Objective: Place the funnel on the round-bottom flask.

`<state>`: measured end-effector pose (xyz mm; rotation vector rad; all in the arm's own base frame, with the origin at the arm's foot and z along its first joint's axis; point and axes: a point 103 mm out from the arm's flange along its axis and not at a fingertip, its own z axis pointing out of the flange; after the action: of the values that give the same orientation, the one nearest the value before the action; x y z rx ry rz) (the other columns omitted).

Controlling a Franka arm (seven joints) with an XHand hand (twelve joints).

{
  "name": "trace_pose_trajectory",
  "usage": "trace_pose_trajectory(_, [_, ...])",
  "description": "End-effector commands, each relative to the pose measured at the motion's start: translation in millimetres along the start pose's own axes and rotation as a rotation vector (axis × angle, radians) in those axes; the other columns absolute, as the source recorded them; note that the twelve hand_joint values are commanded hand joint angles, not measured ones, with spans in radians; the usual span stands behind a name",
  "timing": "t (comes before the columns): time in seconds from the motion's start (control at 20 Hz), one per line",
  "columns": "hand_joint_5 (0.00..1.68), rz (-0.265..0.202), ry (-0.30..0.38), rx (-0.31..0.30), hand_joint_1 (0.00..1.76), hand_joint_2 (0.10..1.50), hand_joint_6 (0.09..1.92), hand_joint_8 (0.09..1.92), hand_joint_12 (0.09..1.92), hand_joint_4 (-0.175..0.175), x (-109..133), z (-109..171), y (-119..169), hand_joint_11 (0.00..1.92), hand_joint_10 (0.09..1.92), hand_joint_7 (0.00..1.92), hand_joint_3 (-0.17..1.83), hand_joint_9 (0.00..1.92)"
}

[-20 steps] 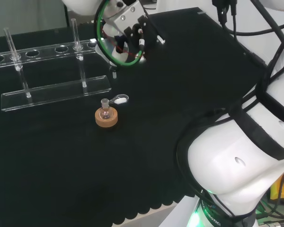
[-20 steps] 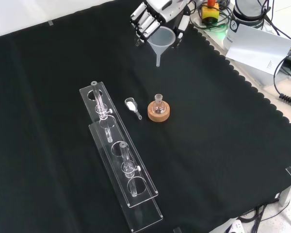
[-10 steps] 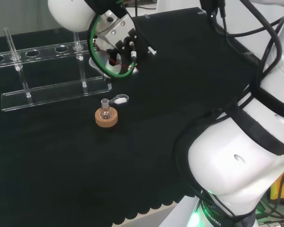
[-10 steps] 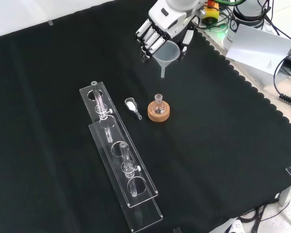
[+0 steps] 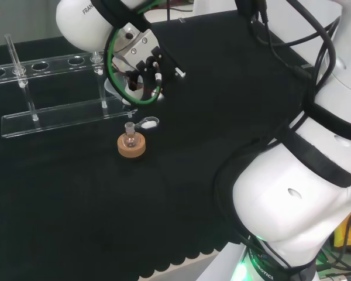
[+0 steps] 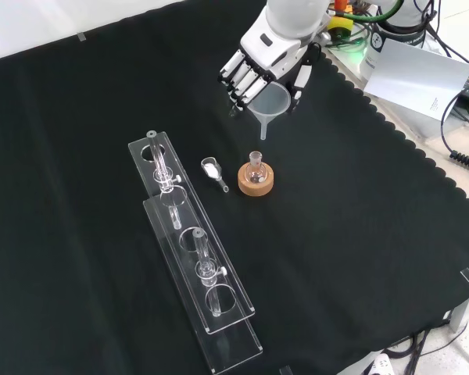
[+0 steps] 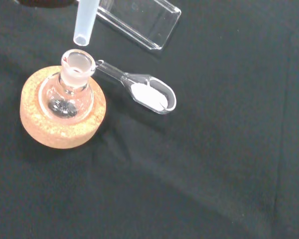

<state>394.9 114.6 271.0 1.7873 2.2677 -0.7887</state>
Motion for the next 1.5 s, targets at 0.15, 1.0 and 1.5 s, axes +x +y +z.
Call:
trace_pose_trajectory(0.15, [0.40,-0.006,0.003,-0.006,0.77,0.99,0.73,0.76,1.34,-0.049,7.7,12.8,8.9,0.30,0.61,0.43,-0.17,0.73])
trace_pose_trajectory(1.0, [0.39,-0.006,0.016,-0.013,0.77,0.99,0.72,0.76,1.34,-0.052,6.9,26.1,20.2,0.30,0.61,0.43,-0.17,0.73])
trace_pose_trajectory(1.5, [0.39,-0.013,0.033,-0.012,0.77,1.00,0.72,0.76,1.34,-0.053,7.8,27.8,24.1,0.30,0.62,0.43,-0.17,0.72])
